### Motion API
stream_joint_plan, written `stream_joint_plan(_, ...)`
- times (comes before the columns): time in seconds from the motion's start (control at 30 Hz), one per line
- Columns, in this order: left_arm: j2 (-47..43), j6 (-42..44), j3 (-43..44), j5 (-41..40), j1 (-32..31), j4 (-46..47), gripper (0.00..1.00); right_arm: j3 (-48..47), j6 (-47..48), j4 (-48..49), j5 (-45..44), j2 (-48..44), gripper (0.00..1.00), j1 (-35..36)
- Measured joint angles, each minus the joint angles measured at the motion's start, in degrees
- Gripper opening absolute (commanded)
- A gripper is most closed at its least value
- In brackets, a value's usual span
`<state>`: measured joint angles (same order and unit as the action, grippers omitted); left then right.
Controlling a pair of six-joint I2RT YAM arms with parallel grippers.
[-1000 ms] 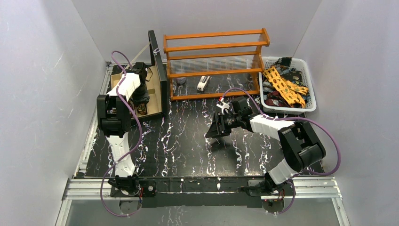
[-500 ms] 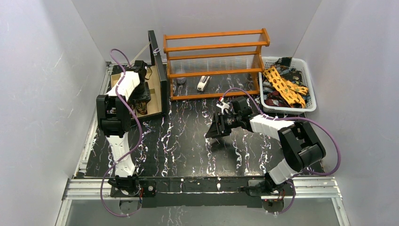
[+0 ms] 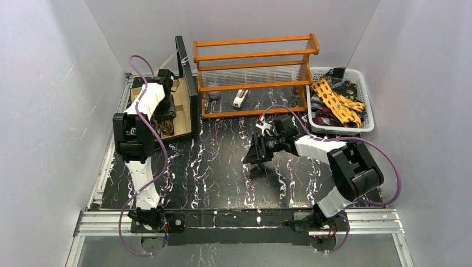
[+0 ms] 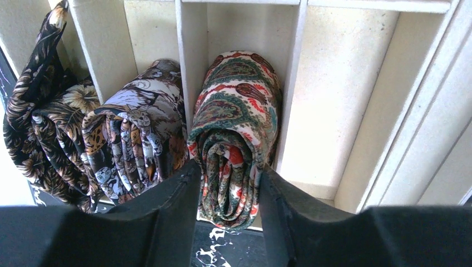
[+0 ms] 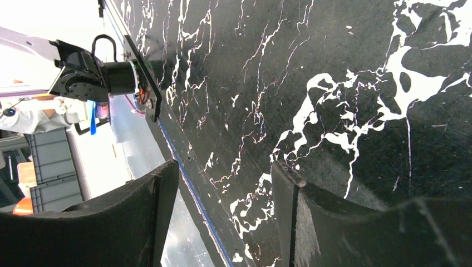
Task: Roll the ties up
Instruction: Place the tie in the storage box.
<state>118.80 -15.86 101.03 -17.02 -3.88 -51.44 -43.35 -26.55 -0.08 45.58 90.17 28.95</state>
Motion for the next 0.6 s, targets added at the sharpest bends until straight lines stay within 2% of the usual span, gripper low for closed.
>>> stream_joint_plan(0.2,0.00,0.50,-0.52,0.24,-0.02,0.85,0.29,0.00,0.00,0.00,0.00,0.11,0.70,0.00)
stream_joint_plan(0.4,0.00,0.92,-1.64,0.52,-0.35,2.12,0.29,0.00,0.00,0.00,0.02,0.22,0.70,0.00)
stream_joint_plan(0.47,0.00,0.94,-2.03,0.50,-0.52,2.43,0.32,0.00,0.02,-0.02,0.02,0.31,0.70,0.00)
stream_joint_plan(0.6,0.00,1.07,-2.23,0.50,-0.76,2.82,0.44,0.00,0.02,-0.04,0.02,0.33,0.71,0.00)
